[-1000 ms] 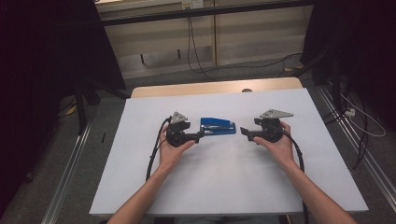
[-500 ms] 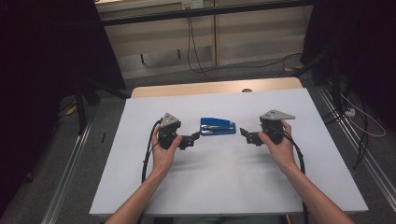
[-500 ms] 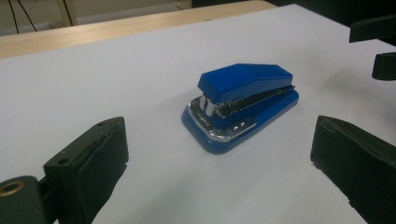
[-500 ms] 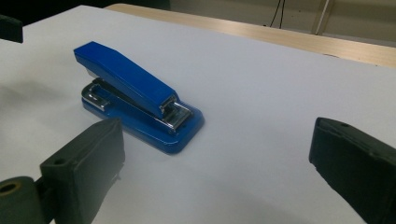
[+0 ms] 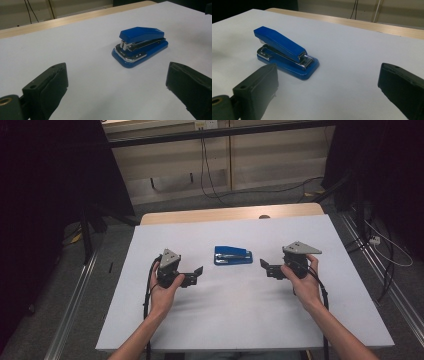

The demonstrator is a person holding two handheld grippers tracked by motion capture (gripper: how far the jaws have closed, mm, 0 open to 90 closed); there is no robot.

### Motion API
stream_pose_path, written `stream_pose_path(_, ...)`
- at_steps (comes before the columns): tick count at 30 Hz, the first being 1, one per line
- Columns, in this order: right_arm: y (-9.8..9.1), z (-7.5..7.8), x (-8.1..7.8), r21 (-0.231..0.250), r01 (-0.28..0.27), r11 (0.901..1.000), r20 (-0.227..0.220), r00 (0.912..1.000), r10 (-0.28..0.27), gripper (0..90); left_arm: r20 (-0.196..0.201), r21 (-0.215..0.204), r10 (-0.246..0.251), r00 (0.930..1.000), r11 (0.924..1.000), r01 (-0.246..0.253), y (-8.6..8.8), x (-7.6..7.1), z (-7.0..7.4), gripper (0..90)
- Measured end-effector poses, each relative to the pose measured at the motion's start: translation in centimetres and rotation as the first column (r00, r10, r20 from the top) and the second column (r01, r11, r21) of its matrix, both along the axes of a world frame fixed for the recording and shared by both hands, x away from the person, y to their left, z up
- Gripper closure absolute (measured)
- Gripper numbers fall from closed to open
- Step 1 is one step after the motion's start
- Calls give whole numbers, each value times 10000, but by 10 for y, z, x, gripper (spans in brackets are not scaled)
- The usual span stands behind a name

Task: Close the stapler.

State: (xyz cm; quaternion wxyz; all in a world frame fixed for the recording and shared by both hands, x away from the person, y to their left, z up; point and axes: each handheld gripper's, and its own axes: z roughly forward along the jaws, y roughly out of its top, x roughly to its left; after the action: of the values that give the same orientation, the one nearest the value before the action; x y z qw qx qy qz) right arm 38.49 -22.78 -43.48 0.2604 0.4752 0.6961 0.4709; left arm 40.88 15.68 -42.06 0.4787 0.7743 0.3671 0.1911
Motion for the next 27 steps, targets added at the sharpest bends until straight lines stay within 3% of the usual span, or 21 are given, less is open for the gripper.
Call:
stream_pose_path(6, -1, -1, -11, -188, 330, 9993, 426, 9986, -322, 18, -77, 172, -133, 9999, 9998, 134, 4, -11, -6, 42)
stream_pose_path(10, -3, 0, -18, -15, 446, 9990, 514, 9977, -445, 18, 166, -35, -61, 9998, 10000, 61, 8, -20, -3, 42)
stream_pose_path(15, -3, 1, -27, 172, 476, 9987, 594, 9971, -485, 17, 31, -145, -85, 10000, 9999, 85, 15, -27, -3, 42)
stream_pose_path(27, -7, 1, -43, 58, 429, 9991, 830, 9956, -433, 19, 488, -505, 263, 9985, 9984, -238, 33, -45, 4, 41)
